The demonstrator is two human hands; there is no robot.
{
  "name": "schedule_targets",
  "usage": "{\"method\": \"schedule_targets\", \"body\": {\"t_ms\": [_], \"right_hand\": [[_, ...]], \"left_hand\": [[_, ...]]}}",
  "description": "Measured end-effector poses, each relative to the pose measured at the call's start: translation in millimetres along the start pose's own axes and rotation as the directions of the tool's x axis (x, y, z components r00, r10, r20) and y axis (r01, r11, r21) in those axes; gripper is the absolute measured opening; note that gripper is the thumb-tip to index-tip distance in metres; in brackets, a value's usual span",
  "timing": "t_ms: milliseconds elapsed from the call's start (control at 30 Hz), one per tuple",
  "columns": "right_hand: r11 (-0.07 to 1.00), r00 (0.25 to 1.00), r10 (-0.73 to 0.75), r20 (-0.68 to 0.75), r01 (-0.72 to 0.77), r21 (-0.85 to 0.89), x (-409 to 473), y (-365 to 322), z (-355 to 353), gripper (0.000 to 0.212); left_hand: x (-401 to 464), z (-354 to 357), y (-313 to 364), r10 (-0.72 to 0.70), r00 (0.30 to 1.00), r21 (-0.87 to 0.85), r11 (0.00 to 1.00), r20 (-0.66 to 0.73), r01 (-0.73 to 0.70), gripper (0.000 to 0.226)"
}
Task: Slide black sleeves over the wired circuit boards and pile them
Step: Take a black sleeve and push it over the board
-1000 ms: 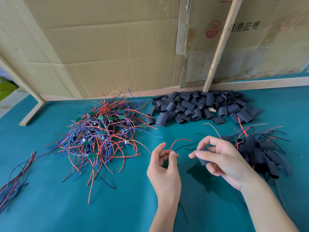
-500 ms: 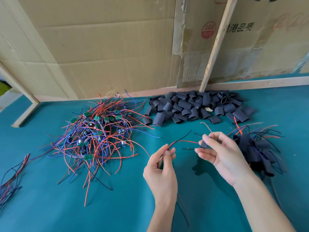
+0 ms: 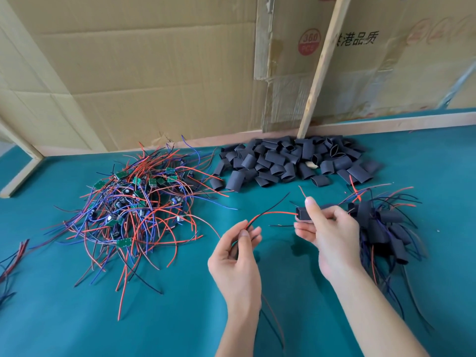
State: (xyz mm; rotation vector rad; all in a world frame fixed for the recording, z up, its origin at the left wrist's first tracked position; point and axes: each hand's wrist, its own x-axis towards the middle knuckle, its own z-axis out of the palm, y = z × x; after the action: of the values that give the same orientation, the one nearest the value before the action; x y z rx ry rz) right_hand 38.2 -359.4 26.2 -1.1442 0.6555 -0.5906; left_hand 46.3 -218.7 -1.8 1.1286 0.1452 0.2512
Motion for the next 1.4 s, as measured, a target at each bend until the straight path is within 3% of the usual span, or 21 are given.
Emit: {"method": "schedule_targets", "body": {"t_ms": [200,500,1167,1400], "right_hand": [[0.966,0.995,0.097,0.025,-0.100,0.238,-20,-2,14,0.038],[0.926,0.989,0.130,-0.071,-0.095,0.366,-16,-6,13,0.038],[0.967,0.991,0.118,-0.057,-0.101,0.233,-11,2,12,0.037],[0.995,1.000,0.010,0.018,-0.012,0.095,-4,1,4,0.037]], "left_hand": [[0,-1,1,-0.003,1.000,0.015,1.000,0.008,0.003,0.025],[-2,-5,-1,0.021,0.997,0.131,0.991,0.076,-0.031,0.031],[-2,-8,3,0.048,0.993,0.141,0.988,0.110,-0.063,0.041],[-2,-7,2,0.035,0.996,0.135,0.990,0.083,-0.046,0.036]]}}
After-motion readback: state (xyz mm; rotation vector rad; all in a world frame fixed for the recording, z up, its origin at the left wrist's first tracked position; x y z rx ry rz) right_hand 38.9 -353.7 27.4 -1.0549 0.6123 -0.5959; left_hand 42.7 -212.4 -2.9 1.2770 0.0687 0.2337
